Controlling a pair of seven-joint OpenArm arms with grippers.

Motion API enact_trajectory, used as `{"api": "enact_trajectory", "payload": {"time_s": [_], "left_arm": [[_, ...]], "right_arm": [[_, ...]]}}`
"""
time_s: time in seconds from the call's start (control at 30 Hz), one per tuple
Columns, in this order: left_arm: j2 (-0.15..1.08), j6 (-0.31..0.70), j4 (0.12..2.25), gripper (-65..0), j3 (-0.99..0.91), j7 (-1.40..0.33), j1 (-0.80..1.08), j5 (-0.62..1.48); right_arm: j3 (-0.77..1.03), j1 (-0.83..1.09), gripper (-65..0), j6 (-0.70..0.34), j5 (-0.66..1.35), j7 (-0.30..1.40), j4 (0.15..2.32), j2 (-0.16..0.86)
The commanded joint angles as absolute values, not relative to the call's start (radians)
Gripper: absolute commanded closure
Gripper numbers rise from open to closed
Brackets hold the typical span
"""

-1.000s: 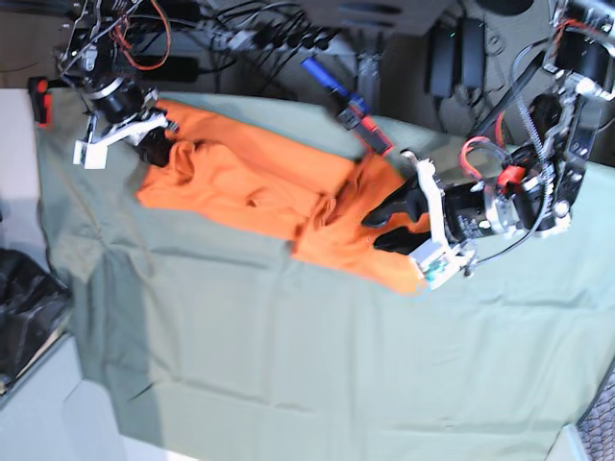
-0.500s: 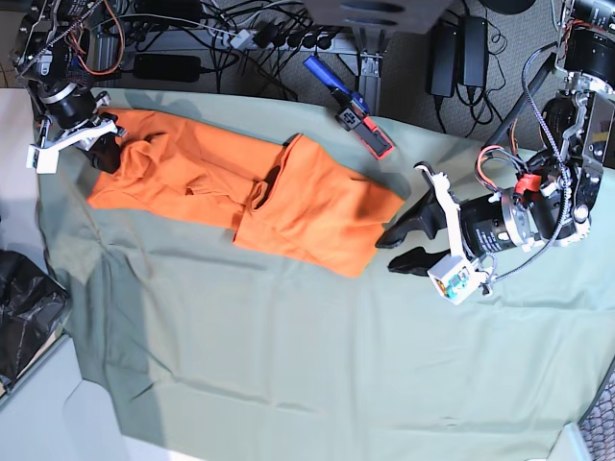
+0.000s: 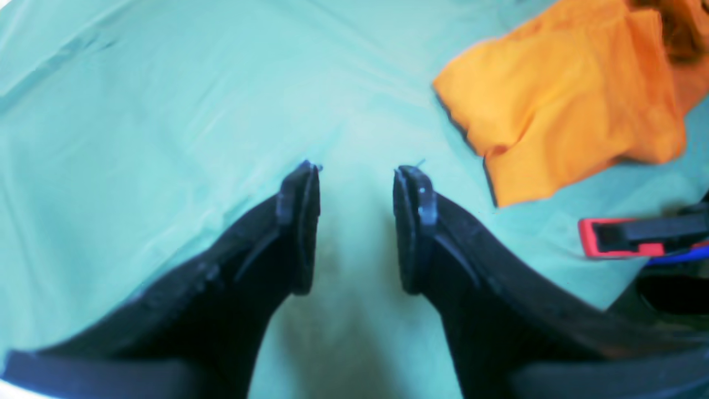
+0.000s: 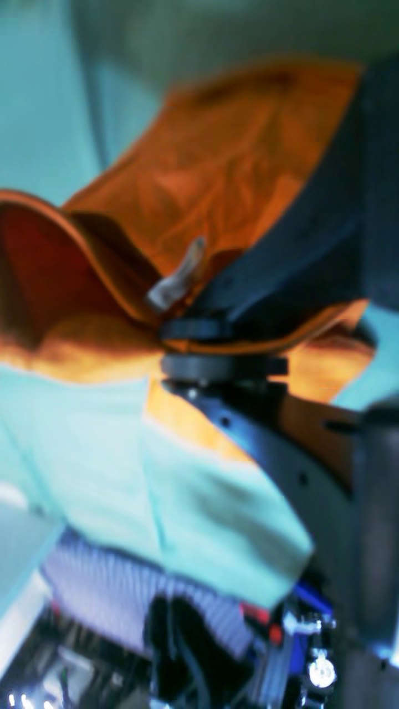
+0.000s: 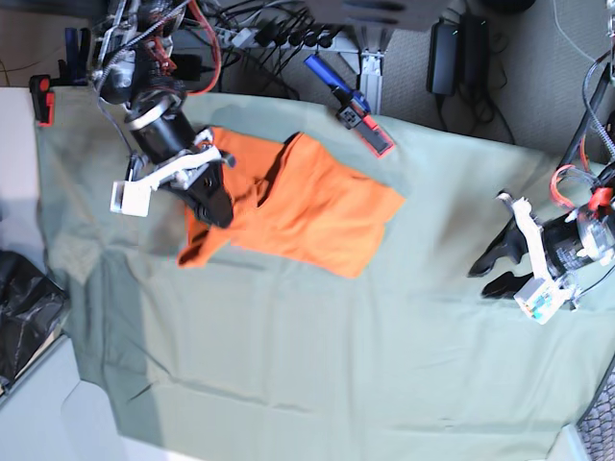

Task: Fold the T-shirt properly
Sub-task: 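Carry the folded bundle with the right gripper and lay it over the middle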

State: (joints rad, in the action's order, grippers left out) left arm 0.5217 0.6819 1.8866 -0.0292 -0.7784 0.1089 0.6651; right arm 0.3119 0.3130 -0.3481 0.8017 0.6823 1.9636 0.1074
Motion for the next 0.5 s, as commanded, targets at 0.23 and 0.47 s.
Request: {"api": "enact_trajectory", "payload": {"time_s": [0.23,0.47], "left_arm": [[0.546,0.698,1.902,-25.8,-0.044,-0.757,0.103,0.692],[0.546,0.698,1.902,-25.8,-0.044,-0.757,0.103,0.692]], "right_arm": [[0.138,0.25,0.0,-0.408,0.661,0.597,1.958,-0.049],[0.055,0.212,0.0,-0.408,0.593,0.594,1.886,-0.093]]}}
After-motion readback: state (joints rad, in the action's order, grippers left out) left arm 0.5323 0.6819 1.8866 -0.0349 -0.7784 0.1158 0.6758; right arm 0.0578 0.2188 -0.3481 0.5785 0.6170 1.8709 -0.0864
